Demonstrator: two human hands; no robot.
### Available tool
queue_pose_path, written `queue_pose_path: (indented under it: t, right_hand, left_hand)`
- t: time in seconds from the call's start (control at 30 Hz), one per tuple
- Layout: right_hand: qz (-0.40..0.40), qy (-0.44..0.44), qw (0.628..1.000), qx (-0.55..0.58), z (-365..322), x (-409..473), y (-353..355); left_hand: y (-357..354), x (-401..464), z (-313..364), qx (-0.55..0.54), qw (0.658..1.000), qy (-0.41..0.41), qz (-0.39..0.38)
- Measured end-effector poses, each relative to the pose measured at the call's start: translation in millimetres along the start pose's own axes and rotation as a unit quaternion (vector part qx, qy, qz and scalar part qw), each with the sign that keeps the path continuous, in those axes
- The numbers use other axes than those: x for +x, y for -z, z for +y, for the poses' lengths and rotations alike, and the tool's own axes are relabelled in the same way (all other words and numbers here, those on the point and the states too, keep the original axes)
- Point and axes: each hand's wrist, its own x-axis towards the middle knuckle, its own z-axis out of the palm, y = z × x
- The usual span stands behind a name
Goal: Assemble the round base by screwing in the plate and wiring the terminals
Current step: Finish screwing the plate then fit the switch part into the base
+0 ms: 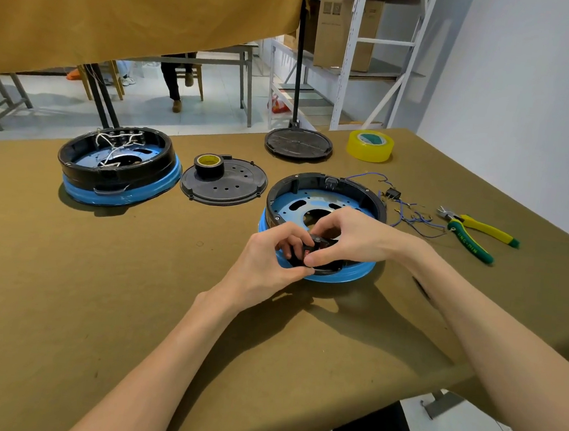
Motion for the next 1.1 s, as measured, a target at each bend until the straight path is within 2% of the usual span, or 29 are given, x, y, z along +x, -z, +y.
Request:
queue_pose_path:
  t: [0.4,0.57,0.77,1.1]
  right_hand:
    - [0.01,-0.013,1.0,0.015,2,5,-1]
    - [-0.006,-0.016,1.0,0.012,4,5,2]
    - [-0.059,-0.025,0.998,-0.014,2,8,11]
    - [-0.027,-0.028,0.999,0.017,5,7,15]
  left_hand:
    - [4,0,0,0.059,0.997,-0.045,0.029]
    - [-1,-1,-1,0.069,0.996,-0.03,0.048]
    - [0,-3,-3,0.126,0.988,-0.062,0.065]
    - [-6,-2,-4,0.136,0.986,-0.044,0.085]
